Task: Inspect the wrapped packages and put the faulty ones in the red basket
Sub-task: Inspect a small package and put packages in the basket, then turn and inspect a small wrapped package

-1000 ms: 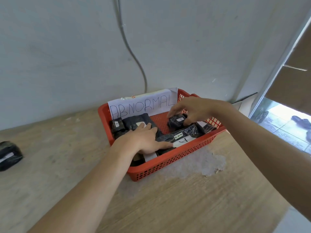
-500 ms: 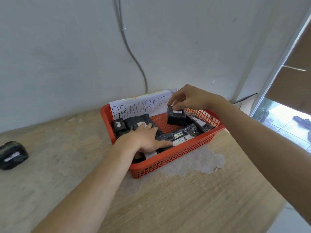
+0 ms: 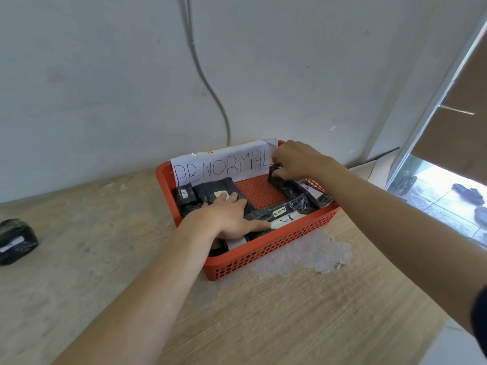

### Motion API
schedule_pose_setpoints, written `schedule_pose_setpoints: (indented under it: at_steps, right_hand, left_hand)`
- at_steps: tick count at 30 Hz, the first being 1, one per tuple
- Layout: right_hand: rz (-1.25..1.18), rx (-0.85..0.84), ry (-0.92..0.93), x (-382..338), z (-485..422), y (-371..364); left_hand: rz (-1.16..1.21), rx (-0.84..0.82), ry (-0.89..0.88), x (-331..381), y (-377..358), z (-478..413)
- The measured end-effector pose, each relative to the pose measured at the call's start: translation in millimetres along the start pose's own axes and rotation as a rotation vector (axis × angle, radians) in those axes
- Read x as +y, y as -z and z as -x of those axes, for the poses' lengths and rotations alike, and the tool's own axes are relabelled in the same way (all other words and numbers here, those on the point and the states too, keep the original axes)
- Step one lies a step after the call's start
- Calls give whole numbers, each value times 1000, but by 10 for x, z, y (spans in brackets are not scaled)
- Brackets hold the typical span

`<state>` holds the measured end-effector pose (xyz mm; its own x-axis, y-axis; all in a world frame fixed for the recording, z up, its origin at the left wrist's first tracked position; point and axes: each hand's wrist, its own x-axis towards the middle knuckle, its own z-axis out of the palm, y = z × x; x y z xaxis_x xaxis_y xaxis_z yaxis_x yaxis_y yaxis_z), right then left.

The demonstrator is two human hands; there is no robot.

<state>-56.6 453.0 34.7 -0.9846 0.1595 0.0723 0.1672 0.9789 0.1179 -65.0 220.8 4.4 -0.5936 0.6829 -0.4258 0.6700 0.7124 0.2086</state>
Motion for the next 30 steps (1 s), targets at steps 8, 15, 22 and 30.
schedule_pose_setpoints:
  at_steps: [8, 15, 22, 30]
  right_hand:
    - [90, -129, 3, -100, -26, 99]
    - [93, -34, -13, -711, 113, 412]
    - [-1287, 451, -11, -1796, 1022, 1021]
    - [-781, -84, 161, -3362, 850, -74]
  left_hand:
    - [-9, -2, 1, 5, 31, 1]
    - [91, 247, -88, -8, 126, 222]
    - [363, 711, -3, -792, 520, 1051]
    - [222, 624, 503, -2483, 45, 1813]
